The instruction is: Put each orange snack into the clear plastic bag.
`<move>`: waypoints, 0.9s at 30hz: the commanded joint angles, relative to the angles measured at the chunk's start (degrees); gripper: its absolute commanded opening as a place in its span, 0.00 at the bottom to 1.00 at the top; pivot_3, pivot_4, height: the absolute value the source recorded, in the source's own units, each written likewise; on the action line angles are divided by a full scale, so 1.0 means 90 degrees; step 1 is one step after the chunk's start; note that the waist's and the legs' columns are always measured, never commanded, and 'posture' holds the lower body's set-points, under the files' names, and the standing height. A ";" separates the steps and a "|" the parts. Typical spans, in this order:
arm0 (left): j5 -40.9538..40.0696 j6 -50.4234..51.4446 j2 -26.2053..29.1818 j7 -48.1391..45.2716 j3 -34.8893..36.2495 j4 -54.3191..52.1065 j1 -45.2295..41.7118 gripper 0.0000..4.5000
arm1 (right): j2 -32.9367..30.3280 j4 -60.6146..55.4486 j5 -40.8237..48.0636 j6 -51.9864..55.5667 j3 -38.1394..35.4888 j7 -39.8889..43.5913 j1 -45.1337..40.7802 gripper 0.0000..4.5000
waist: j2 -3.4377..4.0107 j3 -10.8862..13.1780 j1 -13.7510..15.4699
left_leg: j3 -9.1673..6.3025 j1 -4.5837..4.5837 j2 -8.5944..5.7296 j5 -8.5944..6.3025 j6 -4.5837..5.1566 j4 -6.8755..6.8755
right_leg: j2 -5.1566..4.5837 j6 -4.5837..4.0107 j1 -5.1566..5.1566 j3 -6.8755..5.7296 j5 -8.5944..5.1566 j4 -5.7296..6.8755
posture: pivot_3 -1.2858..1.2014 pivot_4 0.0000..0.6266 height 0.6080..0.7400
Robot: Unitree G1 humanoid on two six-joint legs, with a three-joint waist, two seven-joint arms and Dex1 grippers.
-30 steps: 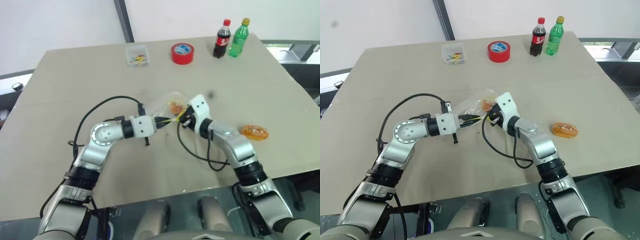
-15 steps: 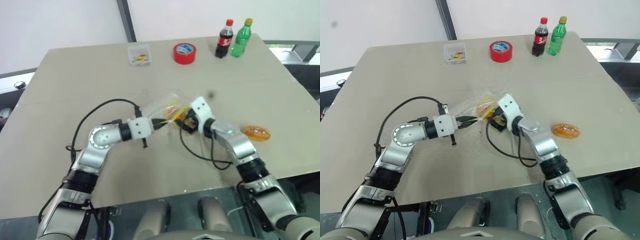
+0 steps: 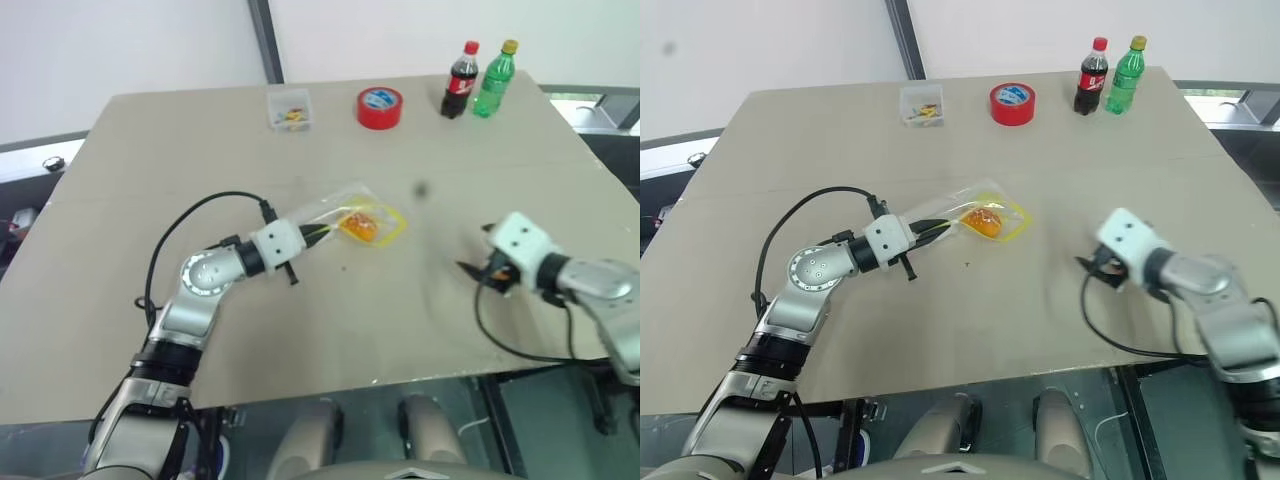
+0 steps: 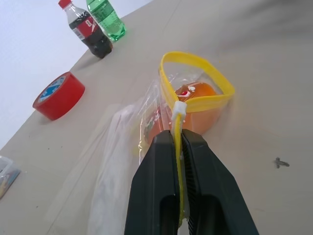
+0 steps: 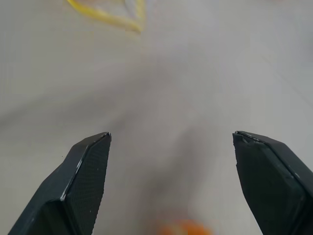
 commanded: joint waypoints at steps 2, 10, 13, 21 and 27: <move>-0.0054 -0.0139 0.0037 0.0007 0.0115 -0.0001 -0.0088 0.00 | -0.0686 0.0680 -0.0275 -0.0867 -0.0390 0.0435 0.0418 0.90 | 0.0000 0.0000 0.0006 | 0.0000 0.0000 0.0001 0.0000 0.0000 0.0000 | 0.0001 0.0000 0.0000 -0.0001 0.0000 0.0000 | 0.52 0.24 1.00; -0.0083 -0.0160 0.0079 -0.0013 0.0129 -0.0068 0.0005 0.00 | -0.0885 0.1252 0.0018 -0.1022 -0.0489 0.0964 0.0388 0.90 | 0.0000 0.0000 -0.0009 | 0.0003 0.0002 0.0004 0.0000 0.0000 0.0000 | 0.0002 0.0000 0.0003 0.0002 0.0000 0.0001 | 0.52 0.24 1.00; -0.0084 -0.0156 0.0075 -0.0019 0.0118 -0.0091 0.0038 0.00 | -0.0584 0.1820 -0.0014 -0.0814 -0.0399 0.0723 -0.0078 0.90 | -0.0001 0.0000 -0.0022 | 0.0004 0.0006 0.0003 0.0000 0.0000 0.0002 | 0.0000 0.0001 0.0010 0.0003 0.0000 -0.0001 | 0.52 0.24 1.00; -0.0121 -0.0147 0.0107 -0.0049 0.0143 -0.0227 0.0163 0.00 | -0.0632 0.2023 0.0413 -0.0134 -0.0631 0.1144 0.0047 0.90 | -0.0001 0.0000 0.0106 | 0.0001 0.0005 0.0002 0.0000 0.0000 0.0002 | -0.0001 0.0000 0.0011 0.0000 0.0000 -0.0006 | 0.52 0.24 1.00; -0.0213 -0.0177 0.0099 -0.0124 0.0124 -0.0288 0.0252 0.00 | -0.0412 0.2012 0.0637 0.0203 -0.0791 0.0967 0.0088 0.72 | 0.0000 0.0000 0.0110 | 0.0001 0.0005 0.0003 0.0000 0.0001 0.0003 | -0.0001 0.0000 0.0012 0.0000 0.0001 -0.0003 | 0.52 0.24 1.00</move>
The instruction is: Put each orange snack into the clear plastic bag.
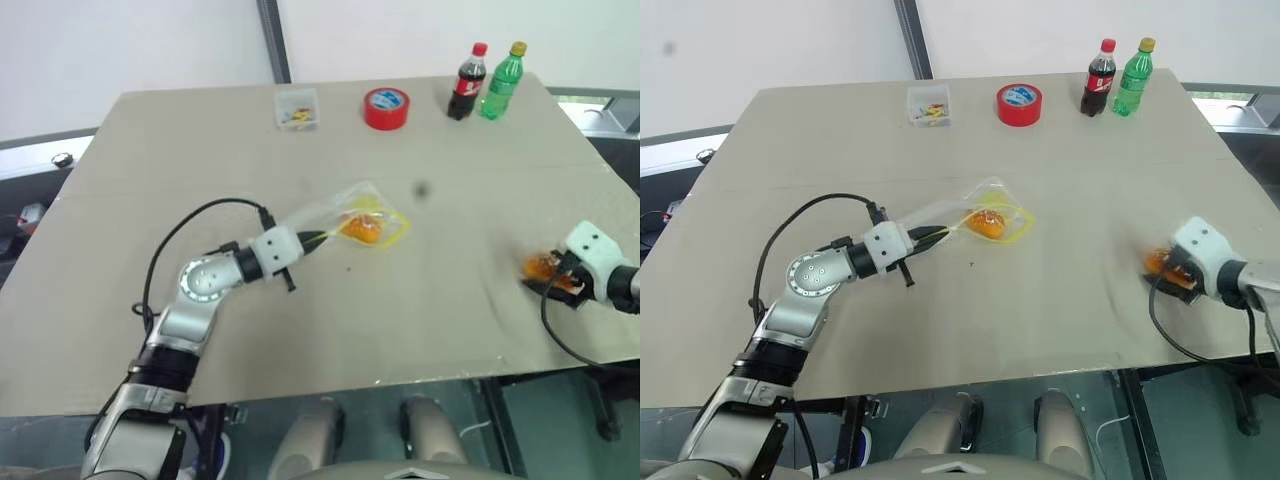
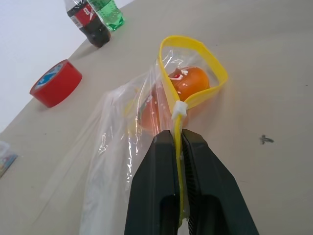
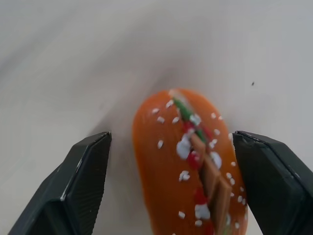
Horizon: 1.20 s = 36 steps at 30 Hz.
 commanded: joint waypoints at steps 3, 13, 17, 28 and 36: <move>-0.0189 -0.0126 0.0026 -0.0085 0.0121 -0.0281 0.0006 0.00 | 0.0129 -0.0141 0.0148 0.0163 -0.0303 -0.0208 0.0025 0.41 | 0.0000 0.0000 -0.0008 | 0.0000 0.0001 0.0000 0.0000 0.0000 0.0000 | 0.0000 0.0000 0.0000 0.0000 0.0000 0.0001 | 0.52 0.24 1.00; -0.0388 -0.0134 -0.0001 -0.0167 0.0189 -0.0260 -0.0020 0.00 | 0.1500 -0.2204 0.1134 0.1345 0.0037 -0.0977 -0.0566 0.31 | 0.0002 -0.0001 -0.0091 | 0.0001 0.0004 0.0008 0.0000 0.0000 -0.0001 | 0.0006 0.0000 -0.0001 0.0004 0.0000 0.0005 | 0.52 0.24 1.00; -0.0448 -0.0137 0.0041 -0.0209 0.0174 -0.0426 0.0101 0.00 | 0.2695 -0.2346 0.1010 0.1714 0.0916 -0.1702 -0.1257 0.31 | -0.0002 -0.0002 -0.0081 | -0.0002 0.0003 0.0005 0.0000 -0.0001 0.0000 | 0.0004 0.0000 -0.0001 0.0002 0.0000 0.0002 | 0.52 0.24 1.00; -0.0570 0.0255 0.0118 -0.0211 0.0228 -0.1386 0.0605 0.00 | 0.4231 -0.0910 0.0452 0.1443 0.2210 -0.2256 -0.2292 0.31 | -0.0002 -0.0003 -0.0067 | -0.0010 -0.0006 -0.0001 0.0001 -0.0003 -0.0001 | 0.0000 -0.0001 -0.0009 -0.0006 0.0000 0.0000 | 0.52 0.24 1.00; -0.0498 0.0340 0.0298 -0.0296 0.0216 -0.1610 0.0941 0.00 | 0.4459 -0.0507 0.0410 0.0923 0.2407 -0.1800 -0.2474 0.31 | 0.0000 -0.0004 -0.0190 | -0.0010 -0.0005 0.0000 0.0001 -0.0003 -0.0003 | 0.0002 -0.0001 -0.0012 -0.0005 0.0000 0.0003 | 0.52 0.24 1.00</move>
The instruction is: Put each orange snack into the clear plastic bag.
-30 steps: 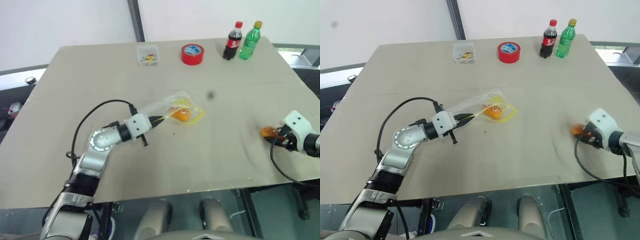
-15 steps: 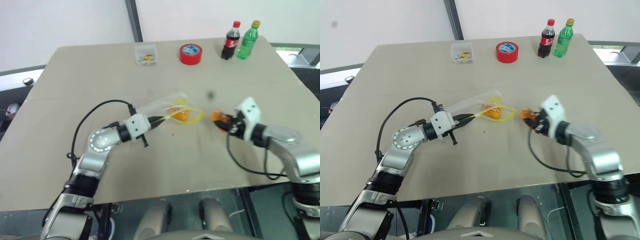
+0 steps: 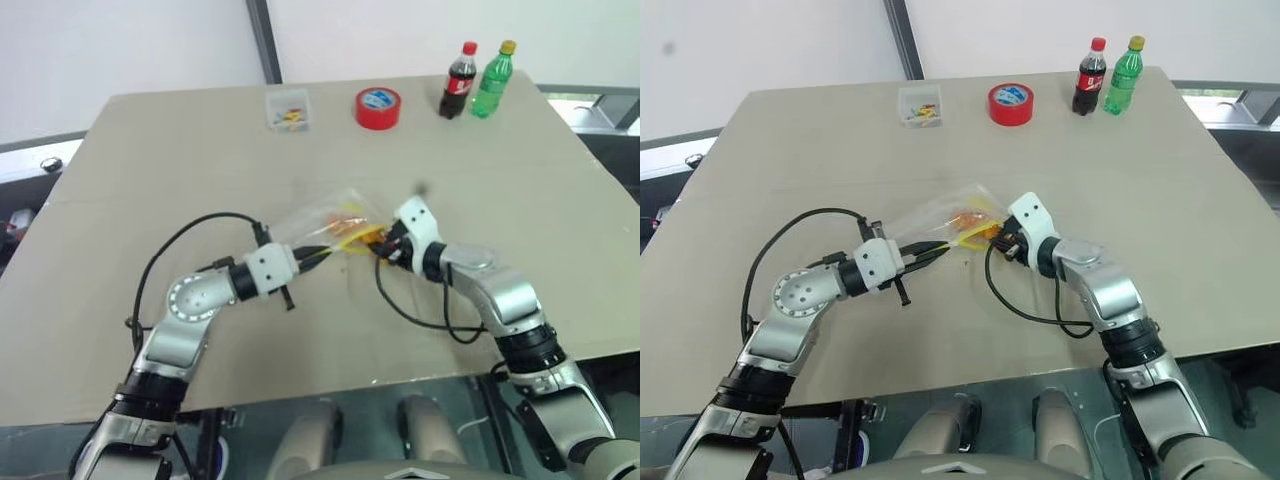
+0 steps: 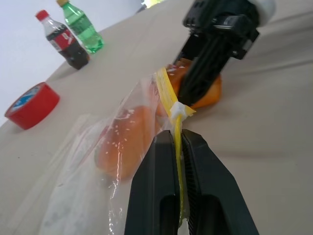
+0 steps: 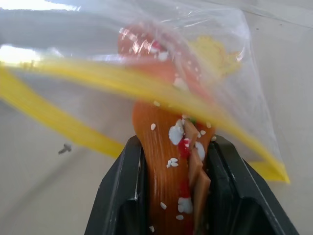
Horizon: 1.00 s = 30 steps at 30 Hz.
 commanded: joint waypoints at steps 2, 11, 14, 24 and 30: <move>-0.0021 0.0026 0.0033 0.0057 0.0093 -0.0254 -0.0001 0.00 | -0.0055 -0.0346 0.0079 -0.0215 0.0249 0.0482 -0.0076 0.31 | 0.0000 0.0000 -0.0006 | 0.0000 0.0000 0.0000 0.0000 0.0001 0.0000 | 0.0000 0.0000 0.0000 0.0000 0.0000 -0.0001 | 0.52 0.24 1.00; 0.0038 0.0029 0.0027 0.0011 0.0002 -0.0367 0.0122 0.00 | 0.0378 0.0387 -0.0477 -0.1243 0.0715 0.0555 -0.0472 0.31 | 0.0000 0.0000 -0.0017 | 0.0001 0.0000 0.0001 0.0000 0.0000 -0.0001 | 0.0002 0.0000 -0.0002 0.0002 0.0000 0.0000 | 0.52 0.24 1.00; 0.0050 0.0040 0.0062 -0.0020 -0.0007 -0.0413 0.0140 0.00 | 0.0536 0.0606 -0.0627 -0.1749 0.0877 0.0679 -0.0599 0.31 | 0.0000 0.0000 -0.0017 | 0.0001 0.0000 0.0000 0.0000 0.0000 -0.0001 | 0.0001 0.0000 -0.0002 0.0001 0.0000 0.0001 | 0.52 0.24 1.00; 0.0091 0.0124 0.0064 0.0124 0.0017 -0.0641 0.0311 0.00 | 0.1130 0.1147 -0.0941 -0.2667 0.1063 0.0715 -0.0556 0.31 | 0.0002 0.0000 -0.0024 | 0.0000 0.0000 0.0001 0.0000 -0.0001 -0.0002 | 0.0004 0.0000 -0.0005 0.0002 0.0000 0.0001 | 0.52 0.24 1.00; -0.0047 0.0354 0.0007 0.0309 0.0157 -0.0745 0.0424 0.00 | 0.0963 0.1498 -0.1319 -0.3115 0.1096 0.0739 -0.0517 0.62 | 0.0003 -0.0001 -0.0020 | 0.0001 0.0001 0.0001 0.0000 -0.0001 -0.0002 | 0.0004 0.0000 -0.0005 0.0002 0.0000 0.0001 | 0.52 0.24 1.00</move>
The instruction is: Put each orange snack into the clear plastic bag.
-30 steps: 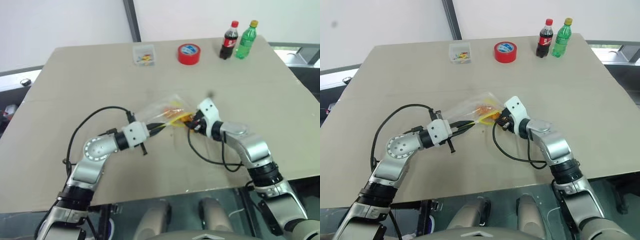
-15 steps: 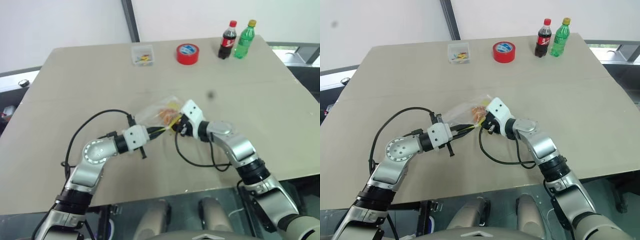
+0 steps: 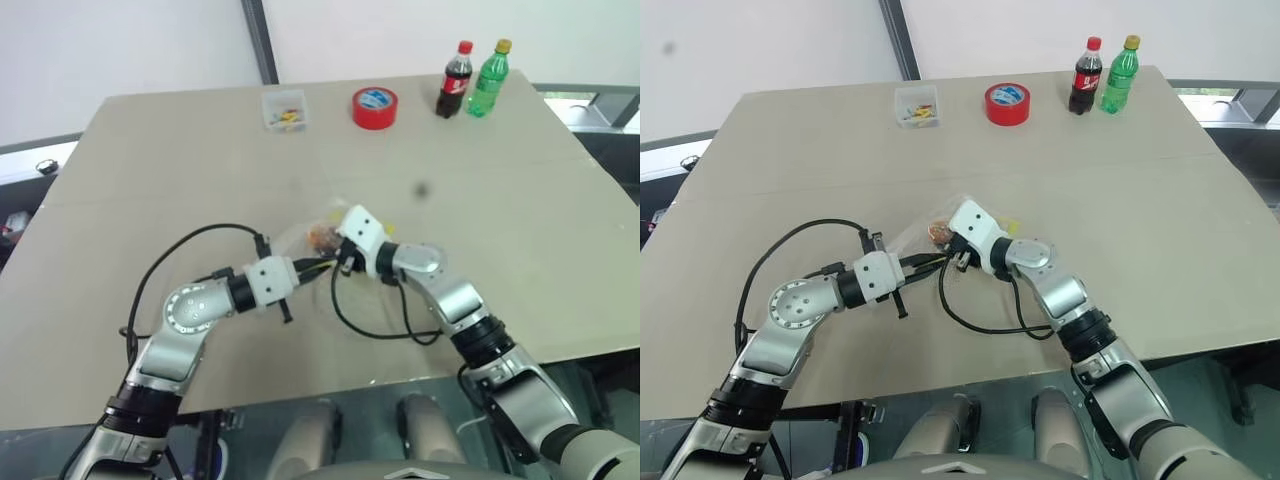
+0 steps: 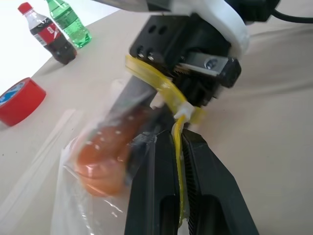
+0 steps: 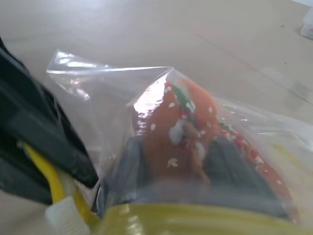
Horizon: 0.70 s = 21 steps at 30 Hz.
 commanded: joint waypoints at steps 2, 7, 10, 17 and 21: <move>-0.0150 0.0225 -0.0100 0.0255 0.0239 -0.0295 0.0016 0.00 | -0.0108 -0.0276 -0.0171 -0.0316 0.0011 0.0077 0.0067 0.83 | 0.0000 -0.0001 0.0013 | -0.0001 0.0000 0.0000 0.0000 0.0000 0.0000 | 0.0000 0.0000 0.0000 0.0000 0.0000 0.0001 | 0.52 0.24 1.00; -0.0442 0.0609 -0.0279 0.0433 0.0465 -0.0211 -0.0104 0.00 | -0.0771 -0.1322 0.0089 -0.0131 -0.0373 0.0456 0.0438 0.83 | 0.0000 -0.0001 0.0019 | -0.0002 0.0001 0.0000 0.0000 0.0000 0.0001 | 0.0000 0.0000 0.0001 -0.0001 0.0000 -0.0001 | 0.52 0.24 1.00; -0.0666 0.0844 -0.0380 0.0474 0.0601 -0.0147 -0.0232 0.00 | -0.1325 -0.2011 0.0111 -0.0063 -0.0541 0.0643 0.0731 0.83 | 0.0000 -0.0001 0.0026 | -0.0002 -0.0001 0.0000 0.0000 0.0001 0.0001 | -0.0001 0.0000 0.0002 -0.0002 0.0000 -0.0001 | 0.52 0.24 1.00; -0.0961 0.1088 -0.0446 0.0353 0.0740 -0.0085 -0.0466 0.00 | -0.2094 -0.2056 -0.0860 -0.0541 -0.0565 0.0103 0.0818 0.83 | 0.0000 -0.0001 0.0006 | 0.0001 0.0001 0.0004 0.0000 0.0000 0.0000 | 0.0003 0.0000 0.0002 0.0000 0.0000 0.0001 | 0.52 0.24 1.00; -0.1091 0.1123 -0.0438 0.0221 0.0758 -0.0096 -0.0487 0.00 | -0.2332 -0.1029 -0.1897 -0.1440 -0.0238 -0.0555 0.0515 0.83 | -0.0001 -0.0001 0.0037 | 0.0007 0.0001 -0.0003 0.0000 0.0000 0.0002 | -0.0004 0.0000 0.0005 0.0002 0.0000 -0.0002 | 0.52 0.24 1.00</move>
